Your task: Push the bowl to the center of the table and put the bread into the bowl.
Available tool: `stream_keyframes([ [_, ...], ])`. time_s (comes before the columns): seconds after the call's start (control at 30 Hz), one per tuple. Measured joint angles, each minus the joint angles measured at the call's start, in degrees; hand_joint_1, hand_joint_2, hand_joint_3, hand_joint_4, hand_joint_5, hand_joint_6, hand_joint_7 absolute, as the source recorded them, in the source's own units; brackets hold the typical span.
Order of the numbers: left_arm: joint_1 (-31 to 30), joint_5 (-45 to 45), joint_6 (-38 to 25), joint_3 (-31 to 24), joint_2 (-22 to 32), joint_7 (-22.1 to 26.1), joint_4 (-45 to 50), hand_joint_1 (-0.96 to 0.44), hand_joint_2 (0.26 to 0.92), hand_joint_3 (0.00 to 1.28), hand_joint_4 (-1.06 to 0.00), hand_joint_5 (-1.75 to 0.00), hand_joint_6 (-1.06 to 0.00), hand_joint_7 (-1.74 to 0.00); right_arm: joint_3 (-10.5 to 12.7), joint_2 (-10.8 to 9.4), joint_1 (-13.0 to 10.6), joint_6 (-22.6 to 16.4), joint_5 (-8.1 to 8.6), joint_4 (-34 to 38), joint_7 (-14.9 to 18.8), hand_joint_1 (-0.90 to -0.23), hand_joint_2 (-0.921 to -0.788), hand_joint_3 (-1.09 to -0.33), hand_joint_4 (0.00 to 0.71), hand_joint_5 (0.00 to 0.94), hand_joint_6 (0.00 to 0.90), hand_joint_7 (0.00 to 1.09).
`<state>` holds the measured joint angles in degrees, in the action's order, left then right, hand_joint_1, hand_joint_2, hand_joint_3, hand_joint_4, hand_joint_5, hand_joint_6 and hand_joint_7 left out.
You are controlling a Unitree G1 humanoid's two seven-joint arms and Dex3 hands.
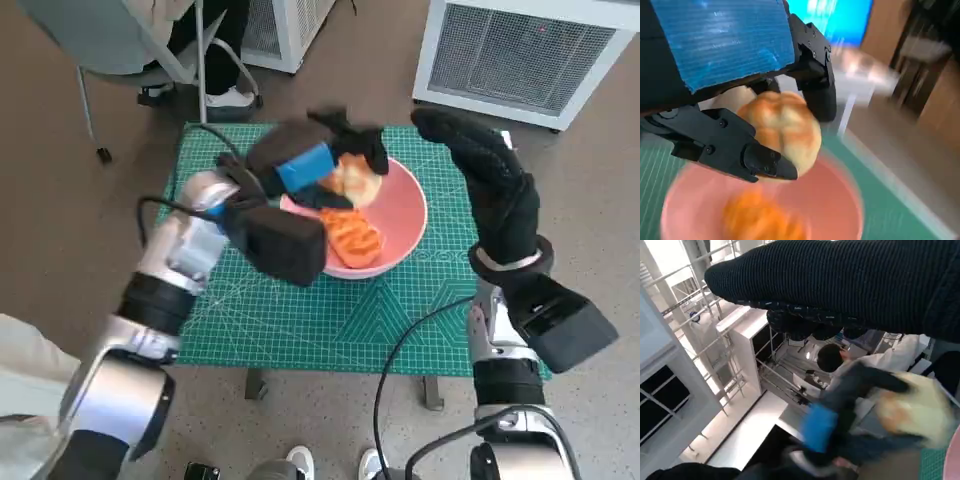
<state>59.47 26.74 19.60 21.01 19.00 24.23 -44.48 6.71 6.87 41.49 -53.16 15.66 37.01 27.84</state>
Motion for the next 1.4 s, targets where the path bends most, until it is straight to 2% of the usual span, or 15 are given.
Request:
stream_keyframes([
  [0.17,-0.11,-0.23,-3.27,-0.13,0.05,2.5,1.05,-0.27,0.894,0.07,-0.06,-0.01,0.0,-0.49,0.21,0.12,0.01,-0.58,-0.05,0.03,-0.01,-0.568,-0.921,-0.783,0.237,0.185,-0.001,0.66],
  [0.43,-1.35,-4.03,-1.57,-2.25,0.03,2.59,2.42,-0.44,0.918,0.06,0.0,0.0,0.0,-0.38,0.35,0.09,0.05,-1.31,-0.18,0.77,-0.15,-0.562,-0.921,-0.784,0.236,0.186,-0.001,0.66],
  [0.77,-5.28,-11.19,1.45,-7.59,0.0,2.0,5.46,-0.45,0.921,0.12,-0.02,-0.01,-0.01,-0.38,0.56,0.02,0.15,-1.85,-0.21,1.56,-0.44,-0.559,-0.921,-0.783,0.237,0.185,-0.001,0.66],
  [0.9,-7.3,-13.76,3.09,-10.45,-0.3,-0.5,8.39,-0.43,0.921,0.15,-0.05,-0.01,-0.04,-0.36,0.65,-0.05,0.38,-1.86,-0.22,1.54,-1.04,-0.56,-0.921,-0.781,0.238,0.184,-0.001,0.66],
  [1.07,-11.01,-17.3,5.98,-14.67,-2.16,-5.85,12.74,-0.4,0.921,0.19,-0.15,-0.02,-0.15,-0.27,0.82,-0.06,0.78,-1.85,-0.44,1.17,-2.31,-0.555,-0.921,-0.78,0.24,0.182,-0.001,0.66],
  [1.2,-14.3,-21.13,9.01,-17.87,-4.78,-9.49,15.73,-0.37,0.921,0.23,-0.2,-0.03,-0.18,-0.26,1.06,-0.07,1.43,-1.76,-1.5,0.77,-4.08,-0.55,-0.921,-0.78,0.243,0.178,-0.001,0.68],
  [1.4,-19.11,-25.15,12.91,-20.27,-9.46,-13.92,21.31,-0.32,0.921,0.3,-0.28,-0.04,-0.2,-0.3,1.31,-0.11,3.18,-0.47,-3.97,-0.78,-7.96,-0.546,-0.921,-0.783,0.25,0.168,-0.001,0.71],
])
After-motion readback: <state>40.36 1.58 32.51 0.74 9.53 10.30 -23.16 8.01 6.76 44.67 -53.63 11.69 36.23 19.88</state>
